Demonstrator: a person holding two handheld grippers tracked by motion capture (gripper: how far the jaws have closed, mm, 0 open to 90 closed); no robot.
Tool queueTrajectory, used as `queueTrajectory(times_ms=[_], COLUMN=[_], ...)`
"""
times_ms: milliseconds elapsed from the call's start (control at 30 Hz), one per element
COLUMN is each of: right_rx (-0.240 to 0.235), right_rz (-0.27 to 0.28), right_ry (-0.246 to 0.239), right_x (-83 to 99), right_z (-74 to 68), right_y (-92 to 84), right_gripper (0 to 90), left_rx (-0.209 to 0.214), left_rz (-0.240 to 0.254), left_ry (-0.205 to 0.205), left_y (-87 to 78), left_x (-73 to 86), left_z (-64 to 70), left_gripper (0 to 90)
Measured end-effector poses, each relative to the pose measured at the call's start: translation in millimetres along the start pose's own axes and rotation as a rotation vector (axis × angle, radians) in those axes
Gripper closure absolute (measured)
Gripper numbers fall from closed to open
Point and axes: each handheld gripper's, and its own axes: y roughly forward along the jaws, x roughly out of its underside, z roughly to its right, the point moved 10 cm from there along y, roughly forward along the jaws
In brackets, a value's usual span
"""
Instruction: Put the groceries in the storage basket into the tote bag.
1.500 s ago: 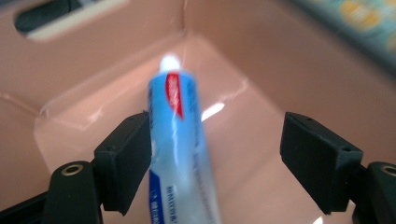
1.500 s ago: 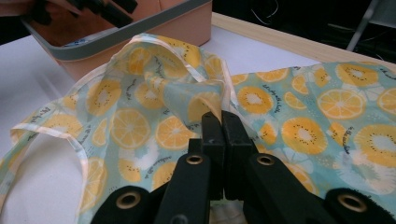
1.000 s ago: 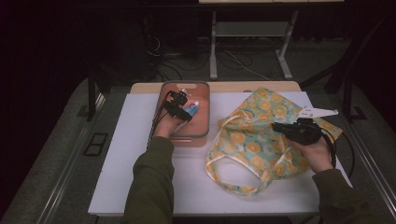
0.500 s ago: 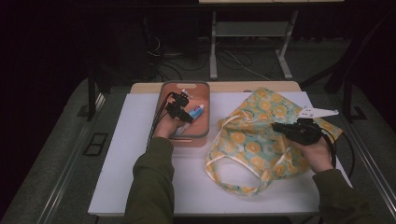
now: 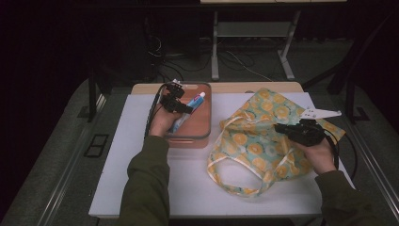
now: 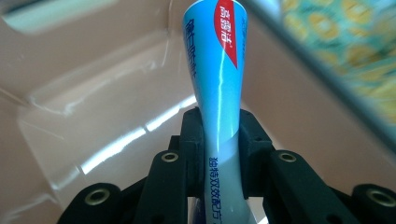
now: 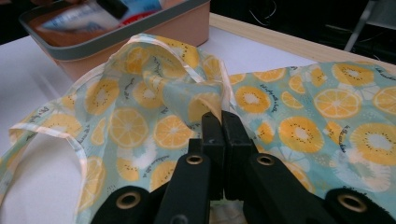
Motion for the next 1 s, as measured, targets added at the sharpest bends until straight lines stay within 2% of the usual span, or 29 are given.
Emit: queueTrajectory(times_ms=[133,267,300,500,700,900,1000], right_rx=[0.002,0.005,0.006,0.012,0.011,0.009,0.006], right_rz=[-0.002,-0.001,-0.002,0.001,0.002,0.004,0.010], right_ry=[-0.003,-0.002,-0.003,-0.001,0.001,-0.001,0.002], right_x=[0.2,0.0,0.2,-0.2,-0.2,-0.9,-1.6], right_z=[0.3,0.8,1.2,2.3,1.8,1.0,0.2], right_y=[0.1,-0.5,-0.4,-2.1,-2.1,-2.1,-2.7], right_gripper=[89.2,89.2,89.2,89.2,89.2,89.2,89.2], left_rx=[0.044,0.082,0.089,0.148,0.226,0.271,0.288], left_rz=[0.054,0.071,0.074,0.085,0.076,0.058,0.031], left_ry=[0.028,0.073,0.095,0.172,0.244,0.298,0.319], left_y=[-23.9,-40.8,-45.3,-54.5,-42.7,-14.6,3.2], left_x=[-11.2,-13.2,-12.4,-5.1,8.5,18.2,20.8], left_z=[18.3,44.3,53.2,99.4,148.5,187.5,203.5], left_gripper=[74.8,74.7,74.8,74.8,74.8,74.8,74.8])
